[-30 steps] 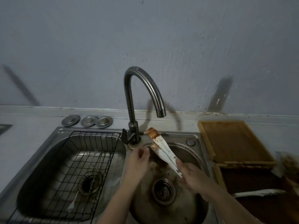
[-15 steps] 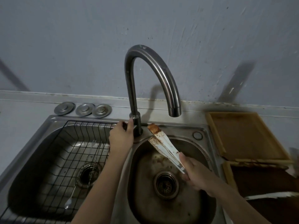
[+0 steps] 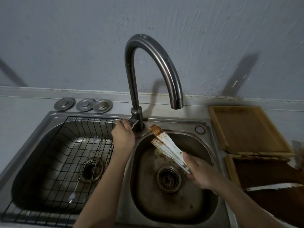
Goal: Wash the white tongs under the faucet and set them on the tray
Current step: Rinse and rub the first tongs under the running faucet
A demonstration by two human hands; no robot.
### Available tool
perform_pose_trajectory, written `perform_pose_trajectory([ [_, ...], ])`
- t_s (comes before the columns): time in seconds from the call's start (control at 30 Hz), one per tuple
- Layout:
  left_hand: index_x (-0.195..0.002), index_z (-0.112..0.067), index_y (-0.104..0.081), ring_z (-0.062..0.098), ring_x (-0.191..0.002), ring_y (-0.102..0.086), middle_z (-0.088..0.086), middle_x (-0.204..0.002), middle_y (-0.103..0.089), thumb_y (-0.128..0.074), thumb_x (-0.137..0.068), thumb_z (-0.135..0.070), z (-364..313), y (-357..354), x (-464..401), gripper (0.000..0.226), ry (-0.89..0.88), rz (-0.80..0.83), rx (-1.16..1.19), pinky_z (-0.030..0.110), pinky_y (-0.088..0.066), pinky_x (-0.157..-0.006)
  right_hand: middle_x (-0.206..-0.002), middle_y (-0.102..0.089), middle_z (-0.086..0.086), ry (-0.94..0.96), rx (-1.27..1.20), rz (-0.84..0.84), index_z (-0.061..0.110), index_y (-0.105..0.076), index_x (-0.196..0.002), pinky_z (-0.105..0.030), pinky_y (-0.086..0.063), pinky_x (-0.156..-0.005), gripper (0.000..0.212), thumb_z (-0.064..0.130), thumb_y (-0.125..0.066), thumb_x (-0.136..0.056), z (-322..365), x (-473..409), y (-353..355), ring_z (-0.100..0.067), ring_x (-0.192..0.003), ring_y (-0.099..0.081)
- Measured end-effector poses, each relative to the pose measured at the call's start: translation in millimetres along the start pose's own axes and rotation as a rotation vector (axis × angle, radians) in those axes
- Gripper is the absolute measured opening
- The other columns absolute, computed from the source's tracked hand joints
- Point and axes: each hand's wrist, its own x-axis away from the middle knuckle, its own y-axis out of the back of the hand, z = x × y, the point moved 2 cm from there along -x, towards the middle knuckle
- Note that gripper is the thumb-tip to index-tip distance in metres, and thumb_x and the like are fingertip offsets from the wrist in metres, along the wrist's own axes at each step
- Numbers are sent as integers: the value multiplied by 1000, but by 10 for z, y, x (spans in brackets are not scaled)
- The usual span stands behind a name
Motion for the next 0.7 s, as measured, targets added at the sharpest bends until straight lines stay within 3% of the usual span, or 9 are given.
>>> perform_pose_trajectory([
  [0.1, -100, 2, -57, 35, -81, -63, 23, -93, -65, -32, -98, -20, 75, -15, -12, 33, -8, -4, 31, 36, -46, -69, -93, -60, 9, -8, 4, -6, 38, -47, -111, -5, -34, -39, 32, 52, -24, -94, -26, 5, 3, -5, -79, -58],
  [0.27, -104, 1, -56, 39, -89, -63, 25, -98, -66, -31, -99, -22, 88, -6, 16, 35, 4, -13, 61, 39, -48, -75, -93, -58, 14, -18, 14, -9, 27, -49, -129, -7, -38, -46, 50, 53, -24, -94, -57, 31, -5, -5, -82, -59],
  [0.37, -121, 0, -50, 36, -102, -60, 23, -110, -63, -32, -100, -27, 59, 7, 72, 38, 53, 26, 117, 31, -40, -78, -105, -63, 4, -28, 0, 0, 19, -53, -126, -18, -47, -62, 54, 53, -26, -93, -61, 39, -8, -7, -87, -60],
  [0.43, -137, 1, -33, 33, -121, -51, 22, -130, -54, -37, -99, -27, 42, -28, 189, 48, 150, 78, 199, 26, -36, -88, -119, -63, -18, -27, 32, -19, 5, -56, -118, -34, -55, -81, 75, 65, -28, -83, -77, 43, 3, -23, -98, -64],
  [0.5, -140, 3, -25, 31, -131, -43, 18, -138, -45, -49, -95, -24, 67, -109, 417, 58, 222, 101, 279, 26, -33, -100, -120, -62, -21, -32, 91, -31, 5, -55, -120, -46, -49, -95, 94, 78, -25, -68, -130, 56, 8, -31, -105, -61],
  [0.57, -139, -5, -27, 29, -128, -47, 13, -138, -46, -70, -80, -26, 165, -259, 729, 75, 246, 204, 355, 36, -37, -109, -115, -65, -16, -39, 126, -34, 11, -56, -121, -43, -49, -94, 92, 78, -23, -68, -179, 74, 13, -28, -103, -62],
  [0.6, -138, -11, -29, 26, -124, -51, 10, -136, -49, -77, -72, -29, 192, -337, 876, 84, 279, 296, 365, 40, -42, -107, -110, -67, -13, -45, 142, -31, 14, -57, -120, -38, -50, -91, 85, 75, -23, -72, -176, 89, 17, -25, -99, -63],
  [0.7, -135, -9, -35, 19, -111, -57, 4, -126, -56, -82, -66, -29, 282, -501, 1085, 86, 390, 377, 334, 34, -49, -96, -106, -67, -9, -52, 191, -5, 18, -59, -116, -37, -49, -91, 74, 70, -22, -79, -229, 120, 13, -22, -96, -63],
])
